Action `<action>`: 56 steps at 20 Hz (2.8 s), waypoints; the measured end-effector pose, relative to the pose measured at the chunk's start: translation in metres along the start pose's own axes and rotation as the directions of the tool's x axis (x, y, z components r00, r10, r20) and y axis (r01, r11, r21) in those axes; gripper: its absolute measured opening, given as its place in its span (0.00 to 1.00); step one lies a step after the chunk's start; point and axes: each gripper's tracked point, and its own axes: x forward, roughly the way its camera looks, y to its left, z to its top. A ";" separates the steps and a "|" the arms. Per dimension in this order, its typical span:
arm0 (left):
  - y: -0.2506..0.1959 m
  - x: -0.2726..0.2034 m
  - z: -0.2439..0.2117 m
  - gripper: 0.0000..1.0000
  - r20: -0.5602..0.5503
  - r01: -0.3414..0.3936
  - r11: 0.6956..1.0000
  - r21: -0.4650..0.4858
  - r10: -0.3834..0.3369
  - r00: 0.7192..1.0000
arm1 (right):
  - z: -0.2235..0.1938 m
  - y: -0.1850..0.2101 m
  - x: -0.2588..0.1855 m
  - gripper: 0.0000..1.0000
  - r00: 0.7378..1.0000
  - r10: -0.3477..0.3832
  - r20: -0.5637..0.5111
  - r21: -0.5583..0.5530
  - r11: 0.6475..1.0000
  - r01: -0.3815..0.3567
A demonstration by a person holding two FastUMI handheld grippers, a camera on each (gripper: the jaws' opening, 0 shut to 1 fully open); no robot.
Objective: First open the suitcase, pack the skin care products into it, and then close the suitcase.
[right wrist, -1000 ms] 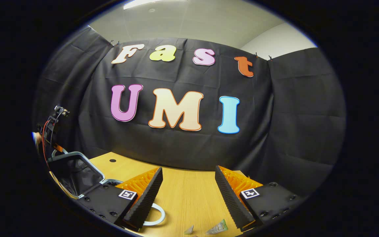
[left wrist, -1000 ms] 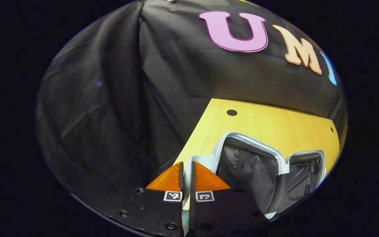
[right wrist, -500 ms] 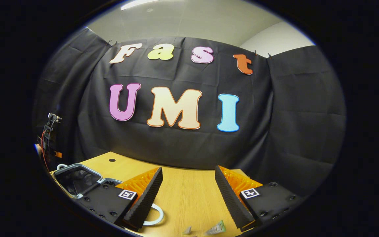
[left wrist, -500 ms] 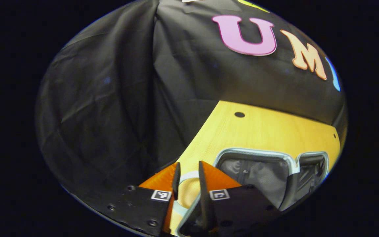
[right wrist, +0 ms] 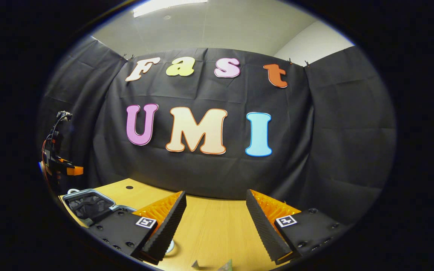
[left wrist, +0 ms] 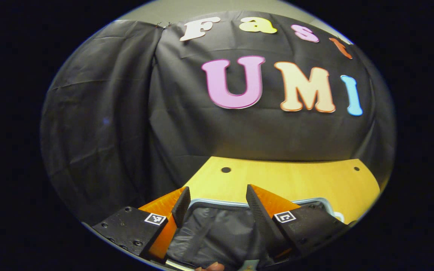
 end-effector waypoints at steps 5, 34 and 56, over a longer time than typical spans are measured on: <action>-0.083 -0.034 0.011 0.89 0.029 0.072 0.997 -0.012 -0.071 0.997 | -0.006 -0.038 -0.009 0.99 1.000 0.018 -0.004 0.005 1.000 -0.018; -0.410 -0.133 -0.205 0.78 -0.302 0.571 0.817 -0.079 -0.566 0.767 | -0.080 -0.120 -0.038 0.99 0.983 0.132 -0.129 0.012 0.991 -0.132; -0.389 -0.130 -0.200 0.12 -0.335 0.553 0.821 -0.141 -0.565 0.754 | -0.230 -0.036 -0.069 0.99 0.859 0.336 -0.387 0.068 0.939 -0.337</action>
